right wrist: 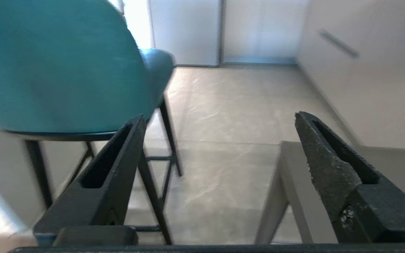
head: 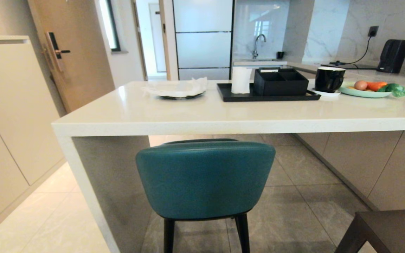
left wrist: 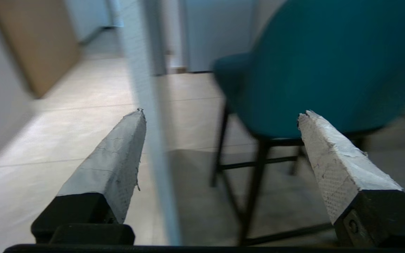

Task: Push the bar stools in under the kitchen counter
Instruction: Pull the blue chair out from under the dining table

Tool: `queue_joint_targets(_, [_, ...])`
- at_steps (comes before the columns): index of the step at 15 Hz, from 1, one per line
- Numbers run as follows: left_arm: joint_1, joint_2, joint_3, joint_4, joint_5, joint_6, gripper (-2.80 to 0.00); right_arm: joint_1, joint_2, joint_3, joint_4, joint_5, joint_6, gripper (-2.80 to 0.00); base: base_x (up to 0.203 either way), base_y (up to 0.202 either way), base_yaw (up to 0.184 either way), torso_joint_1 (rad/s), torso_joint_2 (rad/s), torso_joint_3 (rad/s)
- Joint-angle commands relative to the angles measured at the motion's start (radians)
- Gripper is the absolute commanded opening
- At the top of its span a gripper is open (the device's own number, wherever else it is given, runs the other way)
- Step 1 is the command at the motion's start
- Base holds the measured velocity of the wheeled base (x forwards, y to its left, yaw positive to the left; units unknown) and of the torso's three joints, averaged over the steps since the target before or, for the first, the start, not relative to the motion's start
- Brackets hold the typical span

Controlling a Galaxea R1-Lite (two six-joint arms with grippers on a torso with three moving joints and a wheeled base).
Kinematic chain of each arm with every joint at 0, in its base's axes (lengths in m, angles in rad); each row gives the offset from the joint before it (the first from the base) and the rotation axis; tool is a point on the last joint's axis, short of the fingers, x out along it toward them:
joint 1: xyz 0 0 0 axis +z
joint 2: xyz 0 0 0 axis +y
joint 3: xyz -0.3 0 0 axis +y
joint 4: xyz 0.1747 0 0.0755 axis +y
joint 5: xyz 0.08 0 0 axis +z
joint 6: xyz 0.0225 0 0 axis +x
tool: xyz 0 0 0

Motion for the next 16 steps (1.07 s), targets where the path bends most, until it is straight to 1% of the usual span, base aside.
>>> queue_joint_targets(1, [-0.013, 0.183, -0.114, -0.005, -0.056, -0.042, 0.0, 0.008, 0.238, -0.054, -0.091, 0.044, 0.001, 0.0, 0.0, 0.0, 0.0, 0.0, 0.0, 0.0])
queue_joint_targets(2, [-0.036, 0.293, -0.143, -0.045, -0.072, -0.056, 0.0, 0.011, 0.331, -0.066, -0.162, 0.069, 0.001, 0.0, 0.0, 0.0, 0.0, 0.0, 0.0, 0.0])
queue_joint_targets(3, [-0.069, 0.405, -0.162, -0.112, -0.084, -0.07, 0.0, 0.013, 0.431, -0.076, -0.24, 0.091, 0.001, 0.0, 0.0, 0.0, 0.0, 0.0, 0.0, 0.0])
queue_joint_targets(5, [-0.13, 0.619, -0.182, -0.279, -0.106, -0.109, 0.0, 0.022, 0.621, -0.084, -0.401, 0.131, 0.001, 0.0, 0.0, 0.0, 0.0, 0.0, 0.0, 0.0])
queue_joint_targets(6, [-0.148, 0.722, -0.181, -0.377, -0.134, -0.126, 0.0, 0.032, 0.708, -0.085, -0.477, 0.158, 0.002, 0.0, 0.0, 0.0, 0.0, 0.0, 0.0, 0.0])
queue_joint_targets(7, [-0.157, 0.816, -0.166, -0.493, -0.191, -0.14, 0.0, 0.042, 0.786, -0.083, -0.541, 0.189, 0.002, 0.0, 0.0, 0.0, 0.0, 0.0, 0.0, 0.0])
queue_joint_targets(8, [-0.153, 0.897, -0.137, -0.612, -0.274, -0.149, 0.0, 0.05, 0.852, -0.08, -0.598, 0.227, 0.003, 0.0, 0.0, 0.0, 0.0, 0.0, 0.0, 0.0])
queue_joint_targets(9, [-0.127, 0.982, -0.103, -0.724, -0.38, -0.155, 0.0, 0.055, 0.916, -0.071, -0.659, 0.273, 0.003, 0.0, 0.0, 0.0, 0.0, 0.0, 0.0, 0.0])
queue_joint_targets(10, [-0.068, 1.069, -0.074, -0.821, -0.492, -0.158, 0.0, 0.058, 0.979, -0.054, -0.725, 0.316, 0.002, 0.0, 0.0, 0.0, 0.0, 0.0, 0.0, 0.0])
queue_joint_targets(11, [0.024, 1.147, -0.052, -0.904, -0.606, -0.158, 0.0, 0.06, 1.039, -0.033, -0.795, 0.35, 0.0, 0.0, 0.0, 0.0, 0.0, 0.0, 0.0, 0.0])
queue_joint_targets(12, [0.125, 1.237, -0.033, -0.991, -0.737, -0.151, 0.0, 0.062, 1.104, -0.01, -0.872, 0.381, -0.004, 0.0, 0.0, 0.0, 0.0, 0.0, 0.0, 0.0])
queue_joint_targets(13, [0.196, 1.329, -0.018, -1.068, -0.843, -0.129, 0.0, 0.064, 1.174, 0.013, -0.948, 0.411, -0.009, 0.0, 0.0, 0.0, 0.0, 0.0, 0.0, 0.0])
queue_joint_targets(14, [0.235, 1.421, -0.006, -1.136, -0.905, -0.103, 0.0, 0.067, 1.244, 0.036, -1.019, 0.436, -0.016, 0.0, 0.0, 0.0, 0.0, 0.0, 0.0, 0.0])
queue_joint_targets(15, [0.264, 1.515, 0.009, -1.217, -0.952, -0.08, 0.0, 0.075, 1.32, 0.057, -1.095, 0.456, -0.024, 0.0, 0.0, 0.0, 0.0, 0.0, 0.0, 0.0])
queue_joint_targets(16, [0.283, 1.601, 0.022, -1.304, -0.984, -0.064, 0.0, 0.087, 1.397, 0.073, -1.17, 0.468, -0.029, 0.0, 0.0, 0.0, 0.0, 0.0, 0.0, 0.0])
